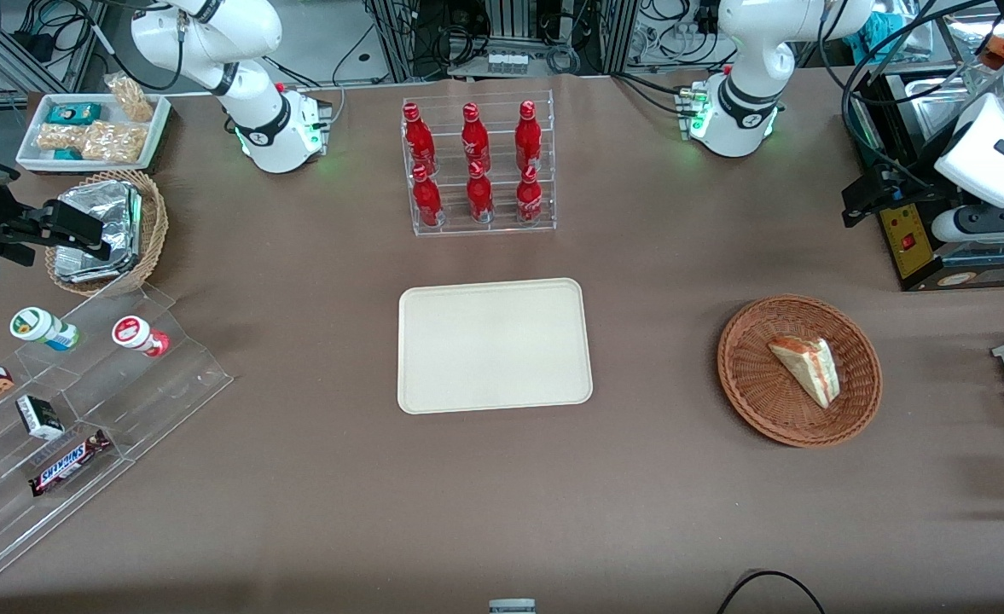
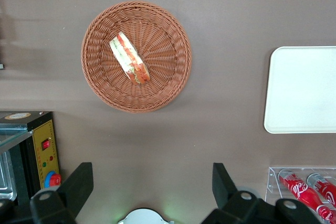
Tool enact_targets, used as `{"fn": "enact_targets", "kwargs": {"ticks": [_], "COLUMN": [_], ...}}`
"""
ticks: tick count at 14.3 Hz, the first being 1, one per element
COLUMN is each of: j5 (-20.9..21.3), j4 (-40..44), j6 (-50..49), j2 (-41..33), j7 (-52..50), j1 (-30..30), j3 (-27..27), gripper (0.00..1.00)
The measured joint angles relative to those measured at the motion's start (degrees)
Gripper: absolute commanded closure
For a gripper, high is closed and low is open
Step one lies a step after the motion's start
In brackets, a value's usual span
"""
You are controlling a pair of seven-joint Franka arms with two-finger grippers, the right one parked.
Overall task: Place sandwich from basket to tray
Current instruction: 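Move the left gripper over the wicker basket above the sandwich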
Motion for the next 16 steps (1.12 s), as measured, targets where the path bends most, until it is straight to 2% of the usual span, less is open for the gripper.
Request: {"fn": "enact_targets", "kwargs": {"ticks": [16], "j5": [0.0], "j4": [-1.2], "j6": [0.0], "j2": [2.0], "j7": [0.0], "j1": [0.0], "j3": [-0.1], "gripper": [0.0]}}
